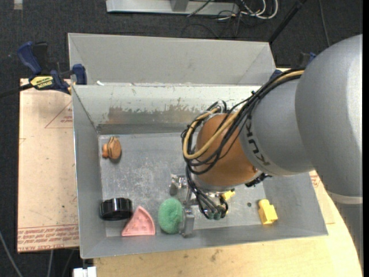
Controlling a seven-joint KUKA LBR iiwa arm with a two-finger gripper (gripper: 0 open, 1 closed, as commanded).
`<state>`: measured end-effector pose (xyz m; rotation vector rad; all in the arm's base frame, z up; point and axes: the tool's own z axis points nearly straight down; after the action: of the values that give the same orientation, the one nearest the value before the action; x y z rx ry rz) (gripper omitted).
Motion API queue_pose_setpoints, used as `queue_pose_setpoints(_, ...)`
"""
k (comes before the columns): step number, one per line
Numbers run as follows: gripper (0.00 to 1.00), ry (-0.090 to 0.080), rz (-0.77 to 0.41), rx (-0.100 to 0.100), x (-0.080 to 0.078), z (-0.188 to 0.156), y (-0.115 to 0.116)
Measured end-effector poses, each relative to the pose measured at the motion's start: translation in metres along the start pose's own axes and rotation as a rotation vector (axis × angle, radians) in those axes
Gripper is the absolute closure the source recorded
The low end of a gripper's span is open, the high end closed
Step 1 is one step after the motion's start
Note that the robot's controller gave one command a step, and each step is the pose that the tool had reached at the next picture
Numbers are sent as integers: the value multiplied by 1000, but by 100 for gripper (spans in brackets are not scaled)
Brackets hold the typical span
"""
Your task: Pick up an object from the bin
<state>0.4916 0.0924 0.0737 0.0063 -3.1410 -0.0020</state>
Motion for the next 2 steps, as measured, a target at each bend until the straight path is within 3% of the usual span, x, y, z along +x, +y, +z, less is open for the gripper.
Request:
queue_pose_setpoints(1,100,-4,154,0,-35,4,-19)
queue_pose_setpoints(2,0,-2,155,0,-35,4,-19)
